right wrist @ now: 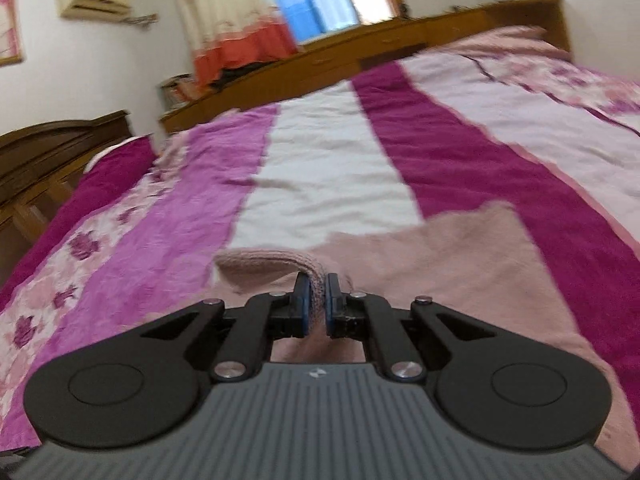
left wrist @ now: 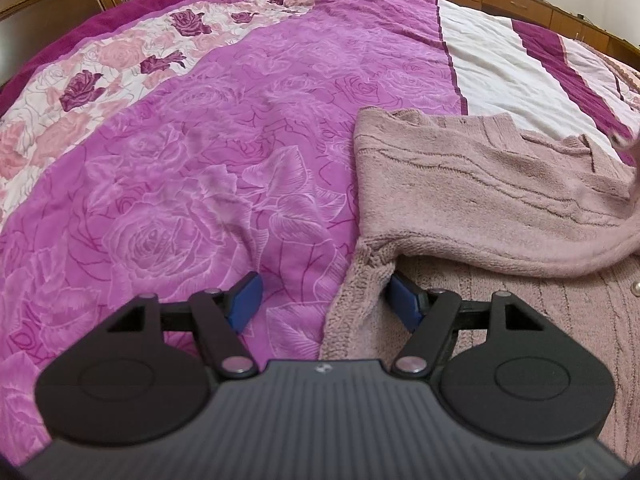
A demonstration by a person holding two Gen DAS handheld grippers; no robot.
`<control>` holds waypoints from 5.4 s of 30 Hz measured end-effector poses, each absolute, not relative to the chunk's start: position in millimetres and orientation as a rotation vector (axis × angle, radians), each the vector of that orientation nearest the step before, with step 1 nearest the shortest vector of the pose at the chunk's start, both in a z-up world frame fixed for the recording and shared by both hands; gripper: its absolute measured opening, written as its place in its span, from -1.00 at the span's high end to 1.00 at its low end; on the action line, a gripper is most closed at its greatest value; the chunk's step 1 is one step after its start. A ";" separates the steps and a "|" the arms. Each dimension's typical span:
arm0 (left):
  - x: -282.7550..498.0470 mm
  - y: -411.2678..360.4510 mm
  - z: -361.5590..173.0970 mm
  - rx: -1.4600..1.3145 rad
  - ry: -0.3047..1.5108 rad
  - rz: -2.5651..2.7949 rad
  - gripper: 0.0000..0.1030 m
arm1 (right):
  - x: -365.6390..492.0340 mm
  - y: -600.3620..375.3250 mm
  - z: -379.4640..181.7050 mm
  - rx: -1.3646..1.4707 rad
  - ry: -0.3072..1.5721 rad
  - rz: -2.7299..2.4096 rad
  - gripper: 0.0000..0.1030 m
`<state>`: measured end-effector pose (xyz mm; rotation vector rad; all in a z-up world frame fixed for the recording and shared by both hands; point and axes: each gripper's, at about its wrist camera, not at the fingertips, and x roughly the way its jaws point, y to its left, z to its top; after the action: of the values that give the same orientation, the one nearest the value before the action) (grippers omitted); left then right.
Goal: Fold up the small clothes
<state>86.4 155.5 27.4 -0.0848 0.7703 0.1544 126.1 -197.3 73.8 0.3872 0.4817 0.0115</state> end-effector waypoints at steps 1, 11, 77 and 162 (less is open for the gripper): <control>86.5 155.3 27.3 -0.082 0.770 0.155 -0.37 | 124.8 -204.4 67.0 0.406 0.499 0.001 0.86; 86.7 154.0 25.8 -0.064 0.762 0.155 -0.38 | 103.4 -248.6 22.1 0.595 0.581 -0.015 0.32; 149.8 96.0 47.5 -0.031 0.732 0.165 -0.43 | 205.5 -404.5 -7.2 0.779 0.488 0.063 0.82; 80.0 102.4 114.3 0.061 0.667 0.058 -0.43 | 40.6 -262.7 84.2 0.375 0.582 0.182 -0.37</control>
<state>80.0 102.4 114.3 0.0607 0.6672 0.0576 40.6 -262.7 84.2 0.3753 0.5821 0.1823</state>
